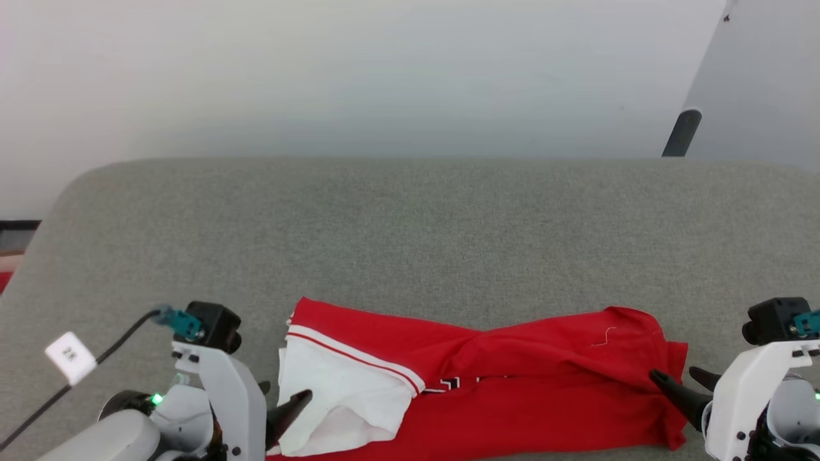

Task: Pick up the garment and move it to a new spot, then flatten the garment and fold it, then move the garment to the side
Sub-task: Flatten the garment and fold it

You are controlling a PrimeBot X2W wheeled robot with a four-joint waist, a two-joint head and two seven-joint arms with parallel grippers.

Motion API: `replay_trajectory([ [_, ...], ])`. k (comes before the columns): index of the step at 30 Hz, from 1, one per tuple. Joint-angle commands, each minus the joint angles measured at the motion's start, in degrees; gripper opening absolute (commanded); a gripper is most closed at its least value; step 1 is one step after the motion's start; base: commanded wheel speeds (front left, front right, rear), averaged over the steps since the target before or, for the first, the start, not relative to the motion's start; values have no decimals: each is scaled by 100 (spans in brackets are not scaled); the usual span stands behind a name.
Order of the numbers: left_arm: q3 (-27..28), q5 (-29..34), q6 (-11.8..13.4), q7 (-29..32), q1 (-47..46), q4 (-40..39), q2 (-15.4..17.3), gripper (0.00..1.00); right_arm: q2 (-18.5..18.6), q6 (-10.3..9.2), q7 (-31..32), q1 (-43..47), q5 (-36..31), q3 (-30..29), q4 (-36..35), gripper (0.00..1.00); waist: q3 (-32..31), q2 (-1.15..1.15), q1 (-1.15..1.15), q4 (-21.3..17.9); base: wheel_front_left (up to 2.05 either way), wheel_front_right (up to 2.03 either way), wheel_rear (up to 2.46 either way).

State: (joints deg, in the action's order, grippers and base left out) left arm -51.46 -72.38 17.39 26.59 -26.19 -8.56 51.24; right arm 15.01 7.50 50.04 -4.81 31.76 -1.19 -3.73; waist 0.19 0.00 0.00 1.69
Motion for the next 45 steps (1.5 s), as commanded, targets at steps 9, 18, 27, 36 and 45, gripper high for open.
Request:
replay_trajectory([
  [9,410,397,-181,-1695,635,13,12,100,-402,-3,132,334,-217,-636,-201,100,-277,0,0,126,0,0,0],
  [18,850,557,-260,-3456,1395,398,-74,100,-622,-3,362,505,-443,-1178,-357,100,-368,0,0,337,0,0,0],
  [27,1391,676,-331,-4146,2023,704,-282,100,-693,-2,807,265,-765,-1688,-310,100,-261,0,0,619,0,0,0],
  [36,1839,984,-549,-4177,2289,769,-742,100,-664,-2,1296,-201,-1051,-1996,1,100,179,0,0,910,0,0,0],
  [45,1955,1250,-805,-4172,2139,904,-1134,100,-575,-2,1476,-659,-1268,-1959,656,100,547,0,0,1114,0,0,0],
])
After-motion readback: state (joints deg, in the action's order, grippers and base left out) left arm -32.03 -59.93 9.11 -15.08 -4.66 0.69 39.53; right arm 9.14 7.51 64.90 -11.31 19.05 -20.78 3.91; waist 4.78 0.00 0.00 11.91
